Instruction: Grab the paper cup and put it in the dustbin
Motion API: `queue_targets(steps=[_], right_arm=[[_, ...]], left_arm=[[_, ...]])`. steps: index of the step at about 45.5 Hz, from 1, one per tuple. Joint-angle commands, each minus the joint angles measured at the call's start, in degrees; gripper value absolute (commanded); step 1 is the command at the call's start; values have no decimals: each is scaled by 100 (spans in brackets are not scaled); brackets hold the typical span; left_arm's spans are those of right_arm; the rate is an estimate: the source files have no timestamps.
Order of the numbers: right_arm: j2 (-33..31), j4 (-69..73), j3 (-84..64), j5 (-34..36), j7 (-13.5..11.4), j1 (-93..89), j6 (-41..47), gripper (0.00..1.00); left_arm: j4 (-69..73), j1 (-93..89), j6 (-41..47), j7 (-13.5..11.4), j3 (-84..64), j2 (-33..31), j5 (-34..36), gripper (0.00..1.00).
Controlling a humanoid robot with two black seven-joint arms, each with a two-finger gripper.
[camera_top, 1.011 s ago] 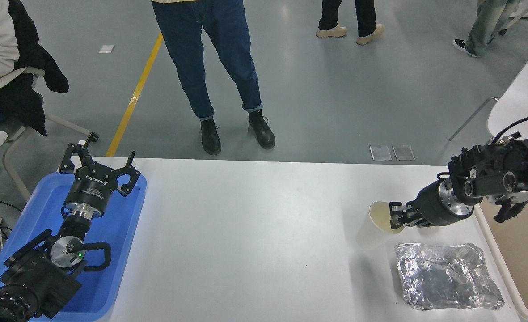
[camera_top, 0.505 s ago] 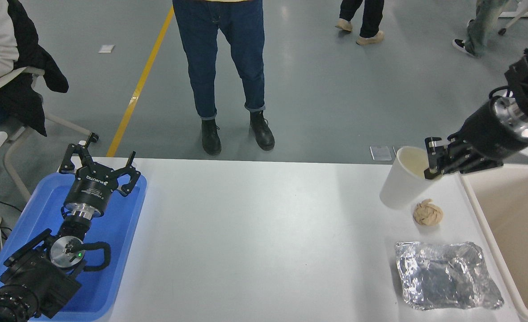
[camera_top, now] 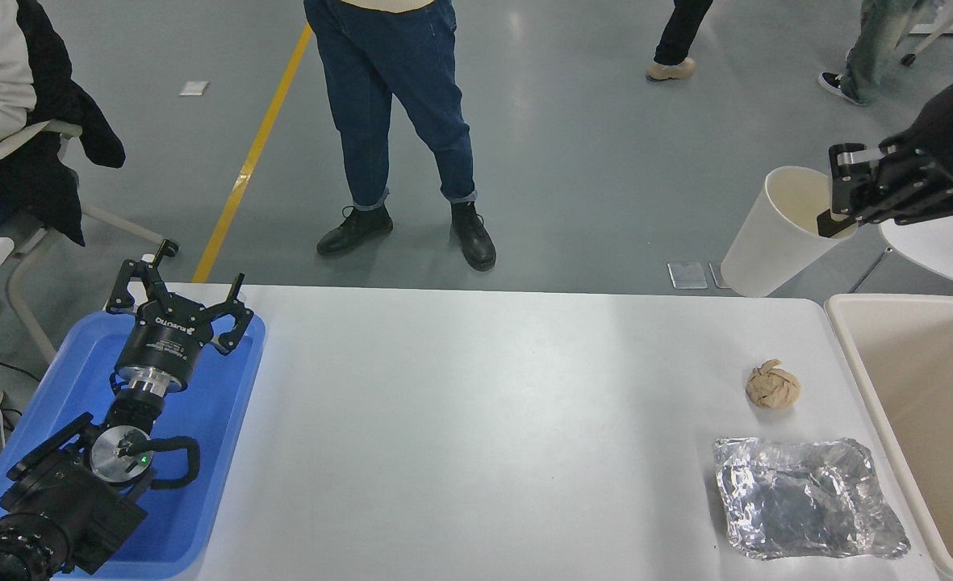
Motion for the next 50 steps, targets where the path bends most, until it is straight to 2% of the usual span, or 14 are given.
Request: queue_targets(steps=[1,11,21,31,38,50], right_arm=[[-105,-49,-237,-17,-7,53,20,0],[-1028,-277,-729,-262,-15,-237,20,0],[-1705,-1139,-1098,-886,-15,-984,20,0],[-2698,-2026,-914,-1098,-15,-1854,20,0],[-2936,-2799,-282,-1098,-15,-2942,20,0],[-2874,-4530,1598,-1080,-15,-5676,20,0]], left_arm=[[0,-3,0,-7,0,1,-7,100],[0,6,0,-7,0,1,-7,100],[0,6,0,-7,0,1,-7,100],[0,15,0,-16,0,1,-7,100],[0,15,0,-25,0,9,-16,100],[0,15,0,-25,0,9,-16,100]])
